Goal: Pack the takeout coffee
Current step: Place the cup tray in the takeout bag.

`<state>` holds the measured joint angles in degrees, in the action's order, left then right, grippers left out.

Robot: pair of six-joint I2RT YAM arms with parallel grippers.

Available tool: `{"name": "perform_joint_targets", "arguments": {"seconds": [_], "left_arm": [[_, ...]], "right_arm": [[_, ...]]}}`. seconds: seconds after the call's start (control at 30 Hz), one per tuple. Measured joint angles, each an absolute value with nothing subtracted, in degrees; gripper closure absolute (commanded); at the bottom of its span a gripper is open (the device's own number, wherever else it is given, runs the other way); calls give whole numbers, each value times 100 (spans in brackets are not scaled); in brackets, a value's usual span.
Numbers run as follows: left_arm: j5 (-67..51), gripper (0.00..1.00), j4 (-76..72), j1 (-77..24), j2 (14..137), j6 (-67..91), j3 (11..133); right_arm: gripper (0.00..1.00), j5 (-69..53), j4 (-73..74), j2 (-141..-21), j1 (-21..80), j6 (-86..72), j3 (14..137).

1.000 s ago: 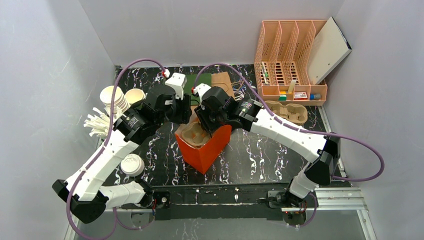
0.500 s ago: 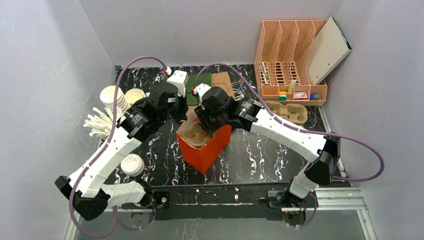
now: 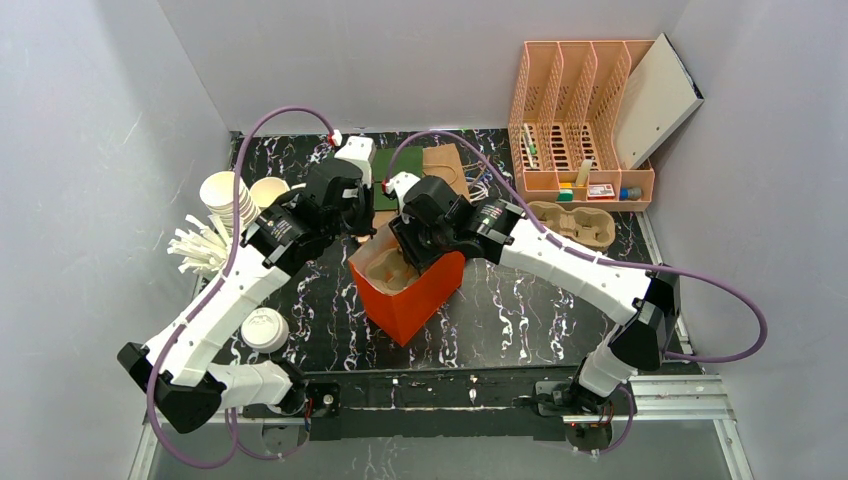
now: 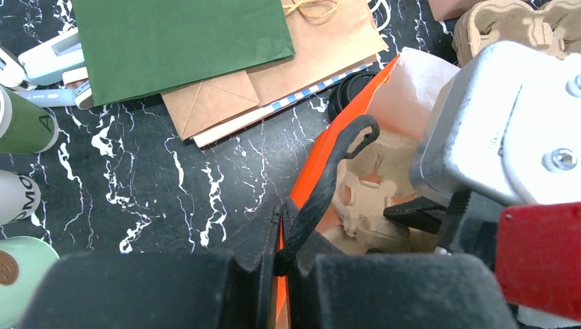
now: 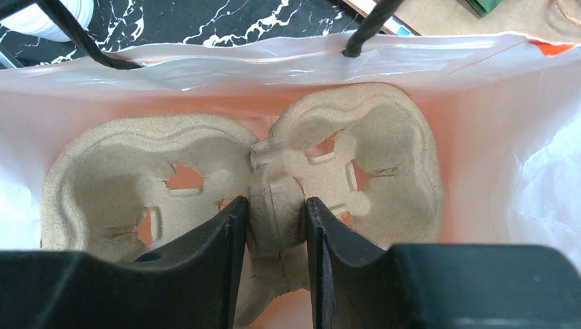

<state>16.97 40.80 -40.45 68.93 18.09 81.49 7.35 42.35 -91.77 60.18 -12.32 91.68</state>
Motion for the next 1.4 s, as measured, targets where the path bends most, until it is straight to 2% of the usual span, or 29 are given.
{"name": "perform_joint_targets", "arguments": {"seconds": [0.4, 0.87, 1.17, 1.3, 1.4], "left_arm": [[1138, 100, 3972, -3970, 6890, 1999, 8147], [947, 100, 3909, -3911, 6825, 2104, 8097], [991, 100, 3968, -3909, 6755, 2073, 8025], [1041, 100, 4071, -3907, 6729, 2036, 8018], [1050, 100, 4117, -3905, 6692, 2036, 8007]], "right_arm": [[61, 735, 4200, -9282, 6018, -1151, 9253], [59, 624, 4427, -9797, 6003, -1046, 9776], [41, 600, 4696, -9953, 5999, -1015, 10031], [17, 607, 4783, -9953, 5988, -1039, 10079], [7, 628, 4912, -9953, 5961, -1037, 10204]]}}
